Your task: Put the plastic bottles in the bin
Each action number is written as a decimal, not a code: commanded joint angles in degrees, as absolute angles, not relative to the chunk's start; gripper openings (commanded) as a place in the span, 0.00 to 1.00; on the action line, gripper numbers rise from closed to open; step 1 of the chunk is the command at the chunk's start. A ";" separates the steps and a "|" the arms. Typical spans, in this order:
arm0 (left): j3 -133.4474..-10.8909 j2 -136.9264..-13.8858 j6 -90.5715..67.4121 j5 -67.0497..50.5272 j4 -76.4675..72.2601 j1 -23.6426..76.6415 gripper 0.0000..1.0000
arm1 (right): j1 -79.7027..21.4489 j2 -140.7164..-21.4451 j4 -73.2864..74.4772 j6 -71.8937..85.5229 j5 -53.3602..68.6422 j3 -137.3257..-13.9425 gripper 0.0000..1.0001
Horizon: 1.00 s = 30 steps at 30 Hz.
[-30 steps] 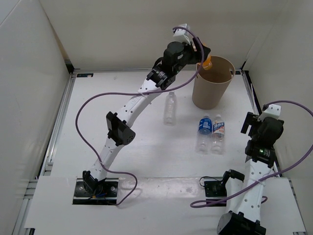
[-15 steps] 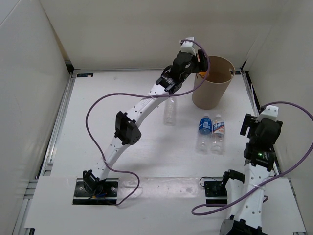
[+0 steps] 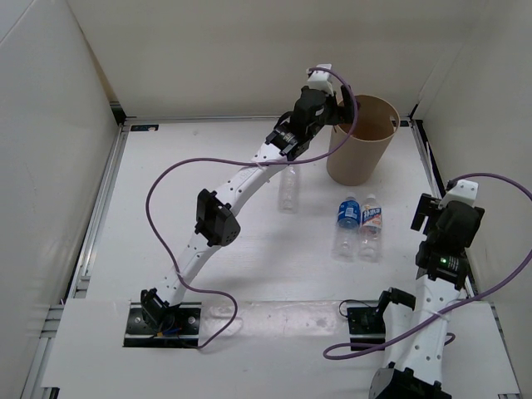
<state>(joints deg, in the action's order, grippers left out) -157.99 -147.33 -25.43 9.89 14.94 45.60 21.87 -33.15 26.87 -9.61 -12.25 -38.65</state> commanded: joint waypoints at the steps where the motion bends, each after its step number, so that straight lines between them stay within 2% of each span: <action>1: -159.17 -144.76 -24.00 9.40 14.33 45.97 0.99 | 22.06 -33.49 24.52 -9.49 -12.22 -40.96 0.90; 11: -155.66 -138.62 -19.16 10.98 18.89 44.39 0.99 | 22.85 -34.71 21.19 -8.88 -9.32 -40.96 0.90; 15: -146.21 -131.68 -17.67 10.64 21.27 41.05 0.99 | 22.94 -35.51 18.99 -12.02 -3.02 -41.31 0.90; 21: -131.42 -121.41 -18.70 9.76 22.76 37.10 0.99 | 22.15 -36.65 19.59 -10.20 -0.44 -41.40 0.90; 25: -119.21 -118.22 -18.28 0.57 21.62 34.28 0.99 | 21.53 -36.74 21.00 -9.93 -0.62 -40.87 0.90; 30: -119.61 -121.46 -19.69 -12.99 28.02 33.31 0.99 | 21.53 -37.18 21.36 -10.63 -0.97 -40.43 0.90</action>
